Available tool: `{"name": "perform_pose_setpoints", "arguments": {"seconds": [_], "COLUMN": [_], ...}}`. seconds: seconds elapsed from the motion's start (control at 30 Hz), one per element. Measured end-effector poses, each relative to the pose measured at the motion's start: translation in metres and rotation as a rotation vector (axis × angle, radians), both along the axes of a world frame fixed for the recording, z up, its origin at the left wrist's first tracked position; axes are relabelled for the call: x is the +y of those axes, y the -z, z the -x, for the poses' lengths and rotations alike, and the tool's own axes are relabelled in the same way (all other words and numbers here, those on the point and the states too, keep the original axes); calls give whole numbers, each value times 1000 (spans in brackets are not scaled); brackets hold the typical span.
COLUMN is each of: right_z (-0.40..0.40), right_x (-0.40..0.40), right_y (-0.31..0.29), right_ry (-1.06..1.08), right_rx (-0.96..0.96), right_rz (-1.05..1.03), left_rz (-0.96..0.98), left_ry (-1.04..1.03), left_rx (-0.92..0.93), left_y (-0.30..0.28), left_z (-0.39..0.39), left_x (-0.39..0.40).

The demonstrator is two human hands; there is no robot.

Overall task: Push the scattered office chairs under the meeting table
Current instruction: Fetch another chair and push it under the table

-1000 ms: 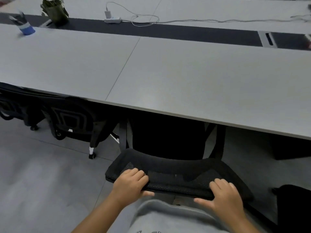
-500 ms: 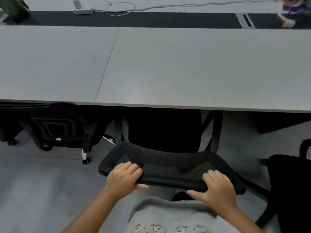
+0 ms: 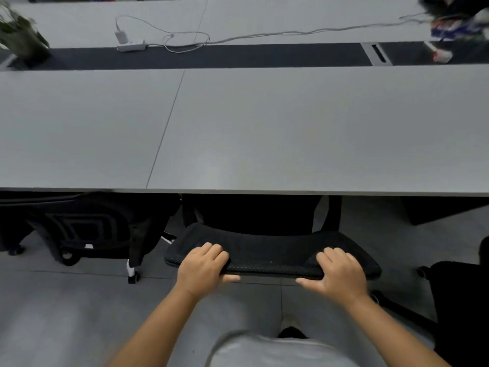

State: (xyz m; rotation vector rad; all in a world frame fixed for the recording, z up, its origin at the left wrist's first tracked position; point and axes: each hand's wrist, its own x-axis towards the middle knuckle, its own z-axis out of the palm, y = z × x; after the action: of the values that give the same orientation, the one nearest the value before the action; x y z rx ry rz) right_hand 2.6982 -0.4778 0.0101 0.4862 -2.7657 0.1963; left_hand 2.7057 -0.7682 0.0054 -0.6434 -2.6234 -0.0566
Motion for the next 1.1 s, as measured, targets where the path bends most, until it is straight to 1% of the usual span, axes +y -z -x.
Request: {"name": "perform_pose_setpoints", "arguments": {"seconds": [0.33, 0.5, 0.6, 0.8, 0.93, 1.0, 1.1], "right_z": [78, 87, 93, 93, 89, 84, 75], "right_x": [5, 12, 16, 14, 14, 15, 15], "right_y": [-6, 1, -1, 2, 1, 0, -9], "right_ry": [-15, -15, -12, -5, 17, 39, 56], "right_rx": [16, 78, 101, 78, 40, -20, -82], "right_rz": [-18, 32, 27, 19, -3, -22, -65], "left_rz": [28, 55, 73, 75, 72, 70, 94], "left_ry": [-92, -49, -41, -5, -14, -13, -32], "left_rx": [-25, 40, 65, 80, 25, -12, -138], "left_y": [-2, 2, -1, 6, 0, -1, -10], "left_z": [72, 79, 83, 86, 82, 78, 72], "left_x": [8, 13, 17, 12, 14, 16, 18]}}
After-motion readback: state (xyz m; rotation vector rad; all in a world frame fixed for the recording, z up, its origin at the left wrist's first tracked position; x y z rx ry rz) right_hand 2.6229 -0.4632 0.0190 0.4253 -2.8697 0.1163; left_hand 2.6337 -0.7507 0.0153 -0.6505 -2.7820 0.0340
